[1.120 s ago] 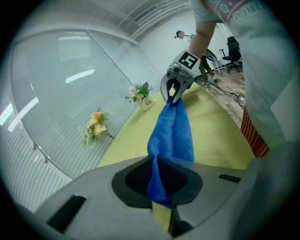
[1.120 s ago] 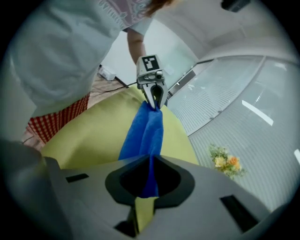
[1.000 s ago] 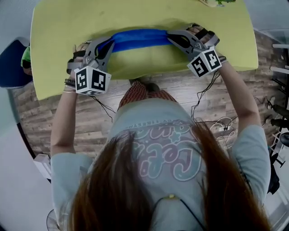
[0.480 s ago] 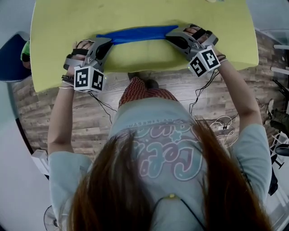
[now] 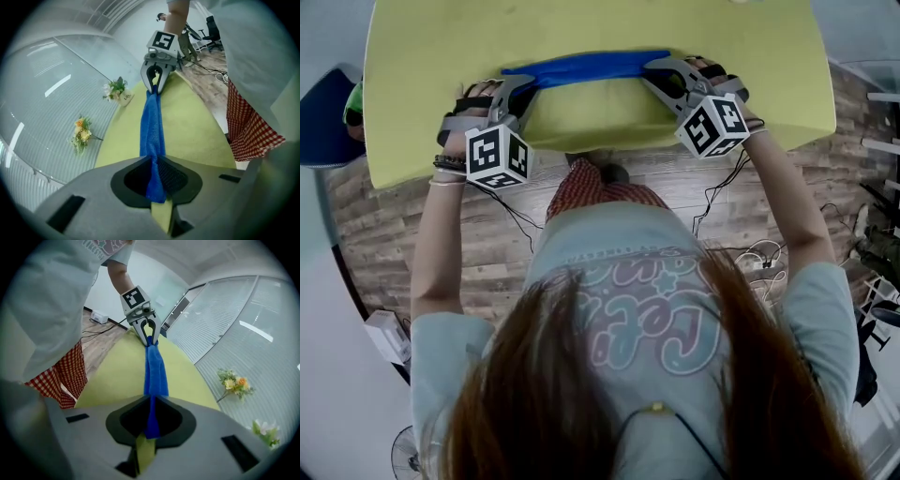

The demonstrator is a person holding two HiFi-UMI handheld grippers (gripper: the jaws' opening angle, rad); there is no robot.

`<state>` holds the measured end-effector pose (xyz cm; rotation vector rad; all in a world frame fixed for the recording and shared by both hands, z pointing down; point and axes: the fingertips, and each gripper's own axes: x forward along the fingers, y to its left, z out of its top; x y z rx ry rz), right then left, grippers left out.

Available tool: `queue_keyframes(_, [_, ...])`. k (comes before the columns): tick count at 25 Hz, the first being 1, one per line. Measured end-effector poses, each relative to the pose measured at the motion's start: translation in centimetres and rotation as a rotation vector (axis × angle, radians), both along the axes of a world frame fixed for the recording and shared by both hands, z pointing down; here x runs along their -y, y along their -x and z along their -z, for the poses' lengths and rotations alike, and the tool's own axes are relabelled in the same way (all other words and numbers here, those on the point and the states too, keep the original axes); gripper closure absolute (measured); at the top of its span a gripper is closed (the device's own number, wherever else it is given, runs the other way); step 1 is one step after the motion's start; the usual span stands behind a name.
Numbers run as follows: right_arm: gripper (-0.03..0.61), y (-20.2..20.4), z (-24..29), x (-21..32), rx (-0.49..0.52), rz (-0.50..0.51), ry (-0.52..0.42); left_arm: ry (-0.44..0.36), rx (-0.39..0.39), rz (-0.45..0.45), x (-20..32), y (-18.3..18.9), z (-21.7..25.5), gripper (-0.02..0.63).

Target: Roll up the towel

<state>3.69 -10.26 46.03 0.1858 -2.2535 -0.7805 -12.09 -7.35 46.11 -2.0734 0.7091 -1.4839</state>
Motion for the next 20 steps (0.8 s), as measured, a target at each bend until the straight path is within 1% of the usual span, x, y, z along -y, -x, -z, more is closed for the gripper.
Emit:
queue_keyframes(2, [0.557, -0.2, -0.1, 0.1, 0.002, 0.007, 0.014, 0.01, -0.01, 0.009, 0.1, 0.1, 0.0, 0.575])
queue_keyframes(5, [0.552, -0.6, 0.0, 0.3, 0.004, 0.008, 0.046, 0.04, -0.092, 0.065, 0.0, 0.6, 0.3, 0.567])
queue_keyframes(8, [0.548, -0.7, 0.3, 0.4, -0.006, 0.005, 0.068, 0.041, -0.133, 0.112, -0.3, 1.9, 0.8, 0.529])
queue_keyframes(10, [0.54, -0.6, 0.3, 0.2, -0.02, 0.005, 0.072, 0.056, -0.16, 0.151, -0.5, 3.2, 1.3, 0.497])
queue_keyframes(12, [0.534, -0.5, 0.2, 0.0, -0.032, 0.012, 0.067, 0.062, -0.228, 0.209, -0.3, 4.2, 2.5, 0.482])
queue_keyframes(14, [0.532, -0.5, 0.0, -0.1, -0.038, 0.012, 0.065, 0.031, -0.323, 0.251, 0.6, 3.9, 4.4, 0.482])
queue_keyframes(15, [0.532, -0.6, 0.0, -0.1, -0.04, 0.011, 0.064, 0.012, -0.363, 0.251, 1.1, 3.1, 5.3, 0.482])
queue_keyframes(18, [0.532, -0.5, 0.0, -0.1, -0.039, 0.007, 0.056, -0.051, -0.426, 0.219, 2.5, 0.2, 7.7, 0.482])
queue_keyframes(20, [0.532, -0.5, 0.2, -0.1, -0.041, 0.007, 0.052, -0.103, -0.454, 0.229, 3.3, -0.9, 9.6, 0.482])
